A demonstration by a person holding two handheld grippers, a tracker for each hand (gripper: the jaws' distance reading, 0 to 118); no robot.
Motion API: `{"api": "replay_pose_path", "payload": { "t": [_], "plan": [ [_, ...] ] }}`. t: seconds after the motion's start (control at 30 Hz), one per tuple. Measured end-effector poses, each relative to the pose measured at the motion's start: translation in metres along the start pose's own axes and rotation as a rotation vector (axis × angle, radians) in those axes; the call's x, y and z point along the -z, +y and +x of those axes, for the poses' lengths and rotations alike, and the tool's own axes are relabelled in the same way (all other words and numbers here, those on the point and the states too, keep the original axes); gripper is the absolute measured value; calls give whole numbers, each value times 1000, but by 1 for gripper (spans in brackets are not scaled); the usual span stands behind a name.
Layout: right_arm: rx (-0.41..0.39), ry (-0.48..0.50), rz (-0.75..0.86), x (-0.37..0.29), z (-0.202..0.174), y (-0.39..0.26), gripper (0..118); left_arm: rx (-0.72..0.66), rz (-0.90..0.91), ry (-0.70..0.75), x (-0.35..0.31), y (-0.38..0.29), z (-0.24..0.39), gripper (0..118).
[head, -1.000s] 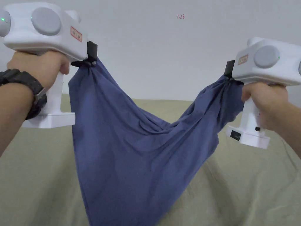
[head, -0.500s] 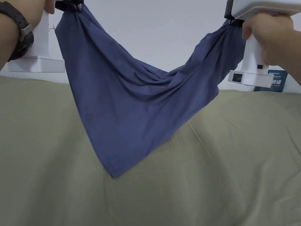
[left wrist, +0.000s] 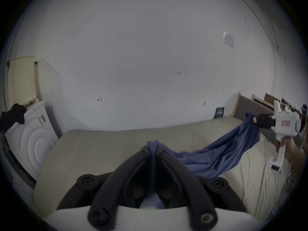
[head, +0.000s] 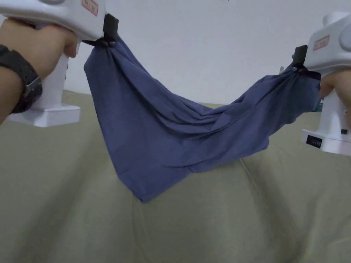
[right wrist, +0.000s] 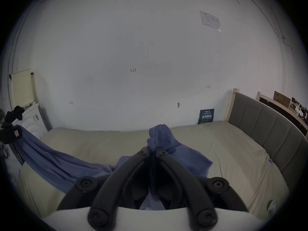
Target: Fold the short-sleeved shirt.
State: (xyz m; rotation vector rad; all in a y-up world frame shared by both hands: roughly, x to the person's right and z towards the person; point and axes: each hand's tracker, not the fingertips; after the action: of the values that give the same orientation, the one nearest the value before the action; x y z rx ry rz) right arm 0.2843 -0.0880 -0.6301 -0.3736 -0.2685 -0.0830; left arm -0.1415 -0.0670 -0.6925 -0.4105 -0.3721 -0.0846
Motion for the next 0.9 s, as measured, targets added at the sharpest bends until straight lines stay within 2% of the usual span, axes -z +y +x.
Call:
{"api": "replay_pose_path", "payload": {
  "t": [0.1,0.2,0.37,0.5,0.67,0.9],
  "plan": [
    [12,-1,-29,-12,15,-27,9,-1,-28,-22,-18,-35,0,3],
    [38,8,-61,-29,30,-60,9,-57,-41,-55,-42,-74,-2,3],
    [18,40,-128,-67,49,-123,9,-163,-95,-96,-79,-141,-9,3],
    [55,57,-173,-96,69,-171,9,-220,-120,-116,-114,-194,-5,3],
    [156,39,-220,-126,92,-217,9,-286,-166,-128,-147,-258,-4,3],
    [168,10,-301,-142,121,-271,9,-395,-282,-78,-182,-335,2,3]
  ]
}}
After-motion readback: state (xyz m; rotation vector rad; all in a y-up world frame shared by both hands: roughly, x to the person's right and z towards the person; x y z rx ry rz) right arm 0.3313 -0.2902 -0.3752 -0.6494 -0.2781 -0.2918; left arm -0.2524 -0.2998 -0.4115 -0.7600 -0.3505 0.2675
